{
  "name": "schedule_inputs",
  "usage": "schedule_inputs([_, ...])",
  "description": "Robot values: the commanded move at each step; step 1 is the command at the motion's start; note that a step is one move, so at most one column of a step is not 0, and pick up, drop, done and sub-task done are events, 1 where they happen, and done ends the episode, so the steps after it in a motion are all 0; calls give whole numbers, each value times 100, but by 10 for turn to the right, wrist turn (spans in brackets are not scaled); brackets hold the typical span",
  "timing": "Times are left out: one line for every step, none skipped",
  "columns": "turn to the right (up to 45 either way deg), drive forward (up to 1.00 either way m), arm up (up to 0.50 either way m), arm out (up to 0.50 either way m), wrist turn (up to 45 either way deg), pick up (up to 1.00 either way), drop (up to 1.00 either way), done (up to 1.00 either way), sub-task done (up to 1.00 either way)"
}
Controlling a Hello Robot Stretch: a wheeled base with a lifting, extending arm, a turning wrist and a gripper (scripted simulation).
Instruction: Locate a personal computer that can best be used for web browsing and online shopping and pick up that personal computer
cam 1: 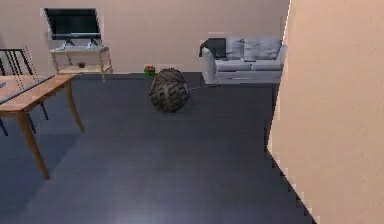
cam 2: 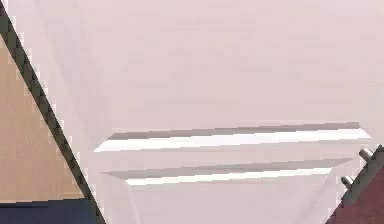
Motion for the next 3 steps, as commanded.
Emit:
schedule_inputs([-60,0,0,0,0,0,0,0,0])
schedule_inputs([0,45,0,0,0,0,0,0,0])
schedule_inputs([0,30,0,0,0,0,0,0,0])
